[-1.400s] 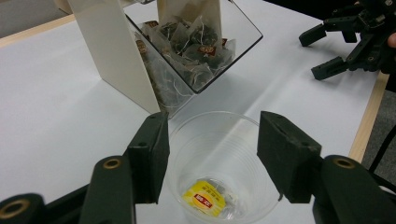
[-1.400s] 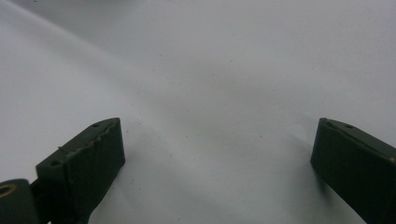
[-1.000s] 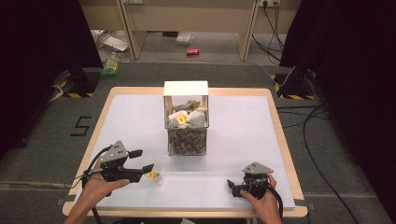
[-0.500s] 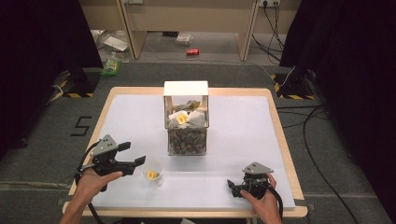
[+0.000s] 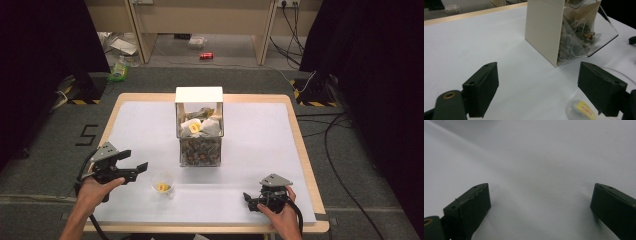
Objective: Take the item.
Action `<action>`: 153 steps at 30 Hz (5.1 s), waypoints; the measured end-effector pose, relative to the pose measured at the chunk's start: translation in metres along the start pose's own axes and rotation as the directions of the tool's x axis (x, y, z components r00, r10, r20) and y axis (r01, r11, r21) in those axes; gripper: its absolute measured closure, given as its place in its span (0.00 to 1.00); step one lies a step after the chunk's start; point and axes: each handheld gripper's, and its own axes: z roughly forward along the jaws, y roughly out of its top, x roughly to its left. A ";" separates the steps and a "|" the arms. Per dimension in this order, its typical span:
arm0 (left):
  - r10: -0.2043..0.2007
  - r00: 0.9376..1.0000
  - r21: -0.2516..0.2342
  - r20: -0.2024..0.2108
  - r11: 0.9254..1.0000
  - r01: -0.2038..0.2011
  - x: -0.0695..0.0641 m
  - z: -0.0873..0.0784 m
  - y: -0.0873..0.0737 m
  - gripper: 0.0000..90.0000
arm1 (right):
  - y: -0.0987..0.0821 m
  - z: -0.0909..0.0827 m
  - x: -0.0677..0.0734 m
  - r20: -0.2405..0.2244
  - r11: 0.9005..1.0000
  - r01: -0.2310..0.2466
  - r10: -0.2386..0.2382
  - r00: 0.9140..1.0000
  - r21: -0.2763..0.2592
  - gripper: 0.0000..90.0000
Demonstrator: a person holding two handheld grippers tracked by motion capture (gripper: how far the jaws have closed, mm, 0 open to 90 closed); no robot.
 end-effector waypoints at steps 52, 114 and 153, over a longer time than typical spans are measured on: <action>-0.048 0.996 0.107 -0.076 0.993 0.056 0.015 0.027 -0.070 0.19 | 0.000 0.000 0.000 0.000 1.000 -0.005 0.005 1.000 0.001 0.04; 0.052 0.993 0.072 -0.107 0.996 -0.045 -0.033 0.001 -0.117 0.18 | -0.001 -0.001 0.000 0.002 1.000 -0.003 0.003 1.000 -0.003 0.04; 0.029 0.990 -0.019 -0.136 0.999 -0.032 -0.038 -0.006 -0.133 0.18 | -0.002 -0.001 0.001 0.003 1.000 -0.006 0.006 1.000 -0.013 0.04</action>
